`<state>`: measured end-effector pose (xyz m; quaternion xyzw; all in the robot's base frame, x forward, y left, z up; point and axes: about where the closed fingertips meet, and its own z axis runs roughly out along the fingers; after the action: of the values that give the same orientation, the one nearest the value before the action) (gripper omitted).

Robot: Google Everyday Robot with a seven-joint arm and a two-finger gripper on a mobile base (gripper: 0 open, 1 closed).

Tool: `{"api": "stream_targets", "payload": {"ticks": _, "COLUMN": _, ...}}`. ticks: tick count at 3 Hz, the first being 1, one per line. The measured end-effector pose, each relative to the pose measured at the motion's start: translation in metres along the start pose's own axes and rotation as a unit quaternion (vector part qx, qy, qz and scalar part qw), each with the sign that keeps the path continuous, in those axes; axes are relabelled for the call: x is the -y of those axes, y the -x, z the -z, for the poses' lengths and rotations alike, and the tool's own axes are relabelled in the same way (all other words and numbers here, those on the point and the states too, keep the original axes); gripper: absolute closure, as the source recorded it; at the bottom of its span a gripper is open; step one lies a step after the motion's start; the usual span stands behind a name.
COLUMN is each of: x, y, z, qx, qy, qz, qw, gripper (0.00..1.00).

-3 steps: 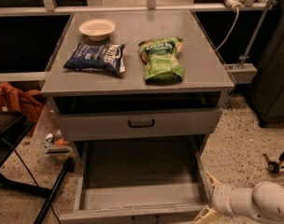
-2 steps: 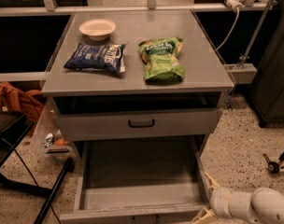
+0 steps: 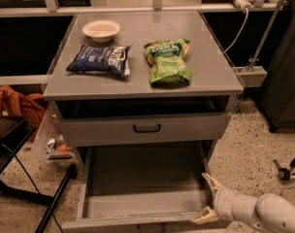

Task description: Close middle drawer

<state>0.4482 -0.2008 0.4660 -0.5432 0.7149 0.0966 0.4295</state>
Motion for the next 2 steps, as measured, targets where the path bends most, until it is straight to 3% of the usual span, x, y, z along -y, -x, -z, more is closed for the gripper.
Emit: {"api": "stream_targets", "payload": {"ticks": 2, "x": 0.027, "y": 0.018, "z": -0.022, "qx": 0.004, "qy": -0.006, "qz": 0.022, "qw": 0.9997, "gripper": 0.66}}
